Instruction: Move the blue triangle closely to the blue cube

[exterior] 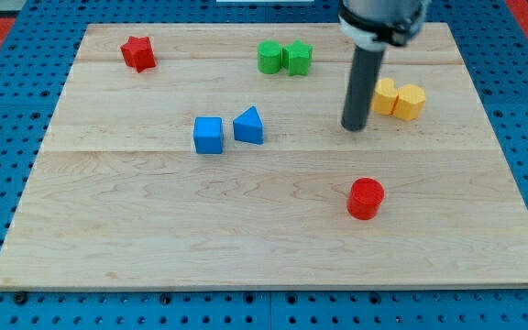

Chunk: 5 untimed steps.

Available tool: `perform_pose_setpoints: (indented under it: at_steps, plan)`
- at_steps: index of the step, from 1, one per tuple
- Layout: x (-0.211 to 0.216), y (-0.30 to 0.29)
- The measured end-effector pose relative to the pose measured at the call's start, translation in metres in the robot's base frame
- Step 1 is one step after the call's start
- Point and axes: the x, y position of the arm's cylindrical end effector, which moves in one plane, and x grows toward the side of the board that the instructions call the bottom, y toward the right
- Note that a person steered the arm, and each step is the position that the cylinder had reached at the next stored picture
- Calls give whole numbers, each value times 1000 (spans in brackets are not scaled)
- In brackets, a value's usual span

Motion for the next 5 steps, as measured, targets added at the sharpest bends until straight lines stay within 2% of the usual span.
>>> perform_pose_setpoints:
  at_steps: [2, 3, 4, 5]
  plan:
    - [-38, -133]
    - [-34, -169]
    - [-26, -140]
    - [8, -54]
